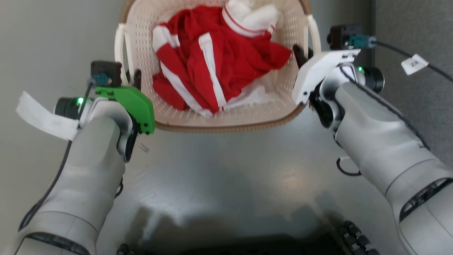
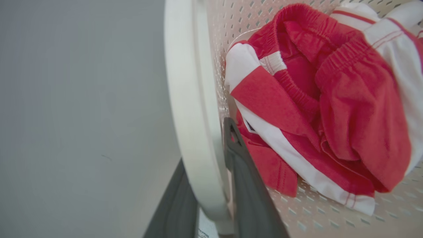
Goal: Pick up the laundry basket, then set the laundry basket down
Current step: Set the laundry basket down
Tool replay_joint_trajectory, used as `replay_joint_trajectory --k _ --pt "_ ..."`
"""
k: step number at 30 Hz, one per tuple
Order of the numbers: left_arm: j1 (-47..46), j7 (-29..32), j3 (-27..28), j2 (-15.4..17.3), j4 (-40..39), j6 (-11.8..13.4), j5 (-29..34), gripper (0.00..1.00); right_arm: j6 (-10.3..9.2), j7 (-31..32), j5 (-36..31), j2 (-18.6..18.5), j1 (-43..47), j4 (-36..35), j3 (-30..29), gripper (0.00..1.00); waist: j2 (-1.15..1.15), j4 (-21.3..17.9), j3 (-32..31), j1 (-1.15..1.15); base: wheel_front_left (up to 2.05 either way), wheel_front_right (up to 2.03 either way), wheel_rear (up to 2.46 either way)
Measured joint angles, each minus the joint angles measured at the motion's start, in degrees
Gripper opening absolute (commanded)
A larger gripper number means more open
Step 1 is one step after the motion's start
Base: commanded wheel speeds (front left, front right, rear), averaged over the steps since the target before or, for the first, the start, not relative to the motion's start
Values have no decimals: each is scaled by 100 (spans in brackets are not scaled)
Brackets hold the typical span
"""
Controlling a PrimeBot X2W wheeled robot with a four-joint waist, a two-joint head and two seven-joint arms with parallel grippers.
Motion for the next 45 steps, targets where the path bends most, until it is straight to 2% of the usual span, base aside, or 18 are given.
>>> replay_joint_trajectory --k 11,34,35,36,39,40,41,43,44,45 --pt "-176 -221 5 -8 60 14 8 0 57 -226 -42 8 -196 130 1 0 0 -21 583 0 0 0 0" --pt "-333 -331 -49 -57 355 -10 107 0 152 -339 18 14 -241 226 140 0 0 -11 810 -1 0 0 0" --pt "-339 -331 -49 -59 360 -10 107 1 154 -346 23 14 -245 232 144 0 0 -11 814 -1 0 0 0" --pt "-346 -332 -48 -60 368 -10 107 7 156 -346 24 14 -253 240 149 0 0 -11 817 -1 0 0 0" --pt "-359 -349 -43 -66 403 -10 105 21 168 -346 29 15 -293 269 178 42 0 -11 822 -1 0 0 0" --pt "-376 -349 -44 -62 425 -10 107 29 212 -350 29 14 -306 272 193 50 0 -11 822 -1 0 0 0" --pt "-397 -349 -44 -53 454 -10 107 33 229 -371 29 14 -316 272 203 70 0 -11 821 -1 0 0 0" --pt "-413 -354 -41 -32 495 -9 107 42 257 -377 29 14 -322 278 222 92 0 -11 816 -1 0 0 0" --pt "-413 -354 -41 -32 517 -9 107 46 258 -377 29 19 -322 280 232 98 0 -11 813 -1 0 0 0" --pt "-413 -354 -41 -32 530 -9 107 57 258 -377 29 25 -322 281 242 100 0 -11 808 -1 0 0 0"
